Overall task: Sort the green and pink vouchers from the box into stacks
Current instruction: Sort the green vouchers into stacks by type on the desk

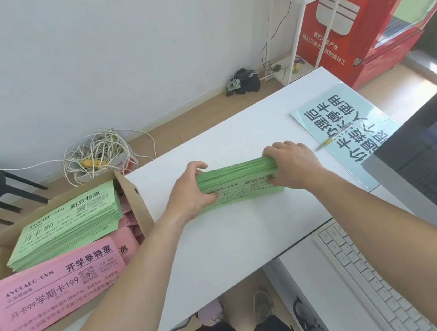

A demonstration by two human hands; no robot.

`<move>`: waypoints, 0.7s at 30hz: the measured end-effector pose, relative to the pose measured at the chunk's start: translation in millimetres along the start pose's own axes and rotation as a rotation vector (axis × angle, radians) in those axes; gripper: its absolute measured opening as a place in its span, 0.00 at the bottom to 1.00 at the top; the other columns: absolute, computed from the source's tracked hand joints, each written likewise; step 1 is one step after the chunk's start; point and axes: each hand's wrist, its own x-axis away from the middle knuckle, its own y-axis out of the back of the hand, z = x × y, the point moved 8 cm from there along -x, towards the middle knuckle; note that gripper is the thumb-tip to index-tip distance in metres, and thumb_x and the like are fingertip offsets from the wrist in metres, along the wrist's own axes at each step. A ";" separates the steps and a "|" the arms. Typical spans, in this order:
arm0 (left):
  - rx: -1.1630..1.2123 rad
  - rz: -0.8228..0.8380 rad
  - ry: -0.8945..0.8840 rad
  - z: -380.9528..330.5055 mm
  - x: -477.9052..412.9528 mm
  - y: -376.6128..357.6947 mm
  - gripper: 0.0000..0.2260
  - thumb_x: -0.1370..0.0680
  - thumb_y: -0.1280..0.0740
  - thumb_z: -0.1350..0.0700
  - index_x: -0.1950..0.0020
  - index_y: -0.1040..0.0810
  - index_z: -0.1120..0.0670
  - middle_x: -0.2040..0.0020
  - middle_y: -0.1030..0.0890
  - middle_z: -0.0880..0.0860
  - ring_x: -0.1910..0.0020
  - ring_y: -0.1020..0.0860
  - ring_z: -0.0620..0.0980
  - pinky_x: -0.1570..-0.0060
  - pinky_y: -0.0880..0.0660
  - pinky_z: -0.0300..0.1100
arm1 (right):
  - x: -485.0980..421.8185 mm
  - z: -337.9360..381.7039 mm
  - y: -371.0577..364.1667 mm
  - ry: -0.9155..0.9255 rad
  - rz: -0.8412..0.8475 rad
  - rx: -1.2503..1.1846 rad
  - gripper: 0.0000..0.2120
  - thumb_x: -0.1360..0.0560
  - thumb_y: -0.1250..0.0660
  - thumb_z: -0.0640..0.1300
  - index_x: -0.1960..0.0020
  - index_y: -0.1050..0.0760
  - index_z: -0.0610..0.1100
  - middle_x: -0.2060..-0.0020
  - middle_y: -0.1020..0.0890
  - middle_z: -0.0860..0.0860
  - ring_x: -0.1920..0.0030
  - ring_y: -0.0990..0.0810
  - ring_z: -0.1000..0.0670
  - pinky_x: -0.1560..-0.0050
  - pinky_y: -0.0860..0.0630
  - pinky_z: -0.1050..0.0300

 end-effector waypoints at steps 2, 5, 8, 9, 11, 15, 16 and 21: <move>0.232 -0.065 0.089 16.9 7.8 -2.2 0.29 0.33 0.19 0.60 0.38 0.29 0.47 0.47 0.23 0.46 0.47 0.23 0.45 0.50 0.26 0.39 | 7.6 -16.9 -2.3 -0.076 -0.007 -0.211 0.22 0.31 0.23 0.52 0.41 0.27 0.52 0.48 0.23 0.56 0.48 0.25 0.50 0.52 0.29 0.54; 0.483 -0.153 0.130 31.8 16.5 -10.2 0.25 0.33 0.19 0.66 0.44 0.25 0.47 0.47 0.19 0.47 0.48 0.21 0.45 0.48 0.24 0.39 | 16.9 -32.1 -12.2 -0.203 -0.046 -0.655 0.20 0.34 0.19 0.44 0.47 0.24 0.51 0.51 0.20 0.57 0.58 0.23 0.56 0.63 0.27 0.61; 0.615 -0.192 0.160 35.5 19.9 -19.5 0.24 0.32 0.22 0.68 0.43 0.23 0.48 0.45 0.17 0.50 0.49 0.21 0.46 0.51 0.24 0.37 | 19.7 -37.4 -30.5 -0.268 -0.067 -0.907 0.20 0.35 0.18 0.39 0.49 0.23 0.51 0.51 0.17 0.56 0.49 0.19 0.57 0.48 0.25 0.59; 0.643 -0.201 0.166 35.7 19.9 -22.0 0.24 0.31 0.23 0.69 0.41 0.22 0.48 0.45 0.17 0.50 0.50 0.20 0.46 0.52 0.24 0.37 | 20.0 -37.2 -36.1 -0.281 -0.062 -0.968 0.20 0.35 0.19 0.38 0.48 0.22 0.50 0.50 0.16 0.55 0.47 0.19 0.57 0.43 0.26 0.57; 0.689 -0.228 0.183 36.8 19.0 -24.7 0.24 0.30 0.24 0.70 0.41 0.22 0.48 0.48 0.17 0.48 0.51 0.20 0.43 0.53 0.23 0.37 | 21.8 -35.6 -45.4 -0.302 -0.057 -1.067 0.20 0.33 0.21 0.35 0.46 0.23 0.48 0.49 0.16 0.55 0.46 0.19 0.56 0.40 0.27 0.56; 0.722 -0.304 0.233 39.1 20.7 -23.7 0.25 0.31 0.22 0.67 0.42 0.21 0.45 0.50 0.19 0.45 0.49 0.21 0.41 0.52 0.23 0.37 | 24.8 -28.3 -58.2 -0.345 -0.048 -1.176 0.23 0.30 0.24 0.34 0.40 0.25 0.51 0.45 0.18 0.56 0.48 0.17 0.52 0.46 0.20 0.56; 0.726 -0.311 0.243 40.3 21.7 -24.1 0.25 0.31 0.22 0.66 0.43 0.22 0.43 0.49 0.19 0.45 0.49 0.21 0.42 0.52 0.22 0.37 | 24.3 -27.2 -59.6 -0.355 -0.049 -1.178 0.23 0.30 0.25 0.34 0.40 0.26 0.52 0.45 0.18 0.55 0.48 0.16 0.52 0.46 0.19 0.55; 0.740 -0.268 0.276 36.1 19.7 -38.5 0.27 0.37 0.25 0.60 0.39 0.23 0.46 0.48 0.16 0.50 0.50 0.18 0.47 0.49 0.24 0.41 | 22.6 -16.7 -63.7 -0.416 -0.101 -1.225 0.25 0.31 0.29 0.29 0.39 0.30 0.48 0.48 0.18 0.52 0.52 0.19 0.63 0.59 0.23 0.70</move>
